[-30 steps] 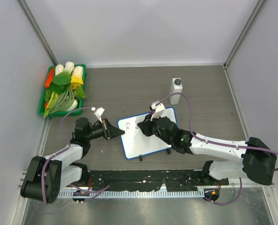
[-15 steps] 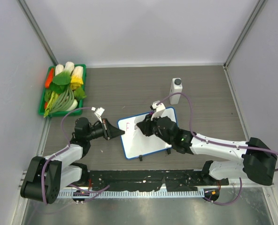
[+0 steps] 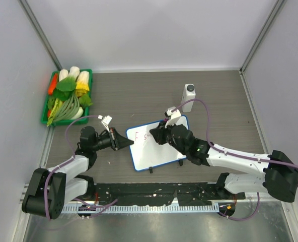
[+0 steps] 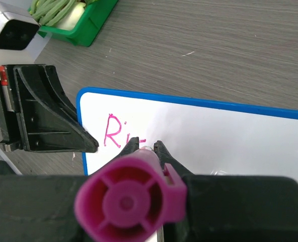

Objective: Write a sentence on the whiteboard

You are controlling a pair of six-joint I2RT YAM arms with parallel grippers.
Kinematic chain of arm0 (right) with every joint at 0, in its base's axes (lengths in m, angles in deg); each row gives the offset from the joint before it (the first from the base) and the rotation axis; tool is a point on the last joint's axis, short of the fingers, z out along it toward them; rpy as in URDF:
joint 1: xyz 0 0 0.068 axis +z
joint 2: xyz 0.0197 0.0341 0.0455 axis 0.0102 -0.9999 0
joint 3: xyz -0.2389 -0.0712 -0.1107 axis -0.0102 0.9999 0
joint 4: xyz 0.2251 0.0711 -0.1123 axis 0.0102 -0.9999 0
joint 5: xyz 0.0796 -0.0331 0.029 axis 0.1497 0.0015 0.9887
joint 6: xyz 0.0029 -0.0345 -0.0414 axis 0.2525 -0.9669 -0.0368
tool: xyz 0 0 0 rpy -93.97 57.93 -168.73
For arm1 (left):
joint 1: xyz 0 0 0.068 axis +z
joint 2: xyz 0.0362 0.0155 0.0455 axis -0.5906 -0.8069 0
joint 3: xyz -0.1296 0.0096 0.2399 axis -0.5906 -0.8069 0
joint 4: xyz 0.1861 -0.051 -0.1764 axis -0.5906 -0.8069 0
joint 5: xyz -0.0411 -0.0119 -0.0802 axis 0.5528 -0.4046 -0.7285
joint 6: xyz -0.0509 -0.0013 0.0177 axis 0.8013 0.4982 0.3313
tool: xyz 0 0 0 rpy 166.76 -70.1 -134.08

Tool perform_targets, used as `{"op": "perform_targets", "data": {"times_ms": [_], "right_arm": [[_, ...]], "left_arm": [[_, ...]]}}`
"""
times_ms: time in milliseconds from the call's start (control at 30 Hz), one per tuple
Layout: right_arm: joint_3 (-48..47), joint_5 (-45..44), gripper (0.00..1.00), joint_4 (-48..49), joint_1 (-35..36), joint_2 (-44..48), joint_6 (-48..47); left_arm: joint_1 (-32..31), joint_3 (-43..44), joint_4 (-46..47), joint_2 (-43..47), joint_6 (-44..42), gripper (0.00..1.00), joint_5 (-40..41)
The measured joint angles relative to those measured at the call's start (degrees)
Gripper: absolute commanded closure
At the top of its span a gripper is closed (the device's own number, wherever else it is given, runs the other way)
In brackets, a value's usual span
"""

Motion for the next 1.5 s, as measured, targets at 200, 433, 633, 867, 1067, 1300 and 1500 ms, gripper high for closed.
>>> {"op": "perform_targets", "data": {"times_ms": [200, 433, 633, 867, 1067, 1300, 1500], "right_arm": [[0.0, 0.1, 0.99, 0.1, -0.2, -1.6, 0.0], [0.0, 0.1, 0.99, 0.3, -0.2, -1.7, 0.0], [0.0, -1.0, 0.99, 0.2, -0.2, -1.7, 0.0], [-0.2, -2.5, 0.99, -0.2, -0.2, -1.7, -0.1], [-1.2, -3.9, 0.99, -1.0, -0.2, -2.2, 0.0], [-2.1, -3.8, 0.99, -1.2, -0.4, -2.9, -0.1], [-2.9, -2.1, 0.99, -0.5, -0.7, -4.1, -0.1]], "left_arm": [[0.0, 0.0, -0.1, 0.0, 0.0, 1.00, 0.0], [0.0, 0.0, 0.0, 0.0, 0.0, 1.00, 0.0], [0.0, 0.0, 0.0, 0.0, 0.0, 1.00, 0.0], [0.0, 0.0, -0.1, 0.0, 0.0, 1.00, 0.2], [0.0, 0.0, -0.1, 0.0, 0.0, 1.00, 0.3], [0.0, 0.0, -0.1, 0.0, 0.0, 1.00, 0.3], [0.0, 0.0, -0.3, 0.0, 0.0, 1.00, 0.4]]}}
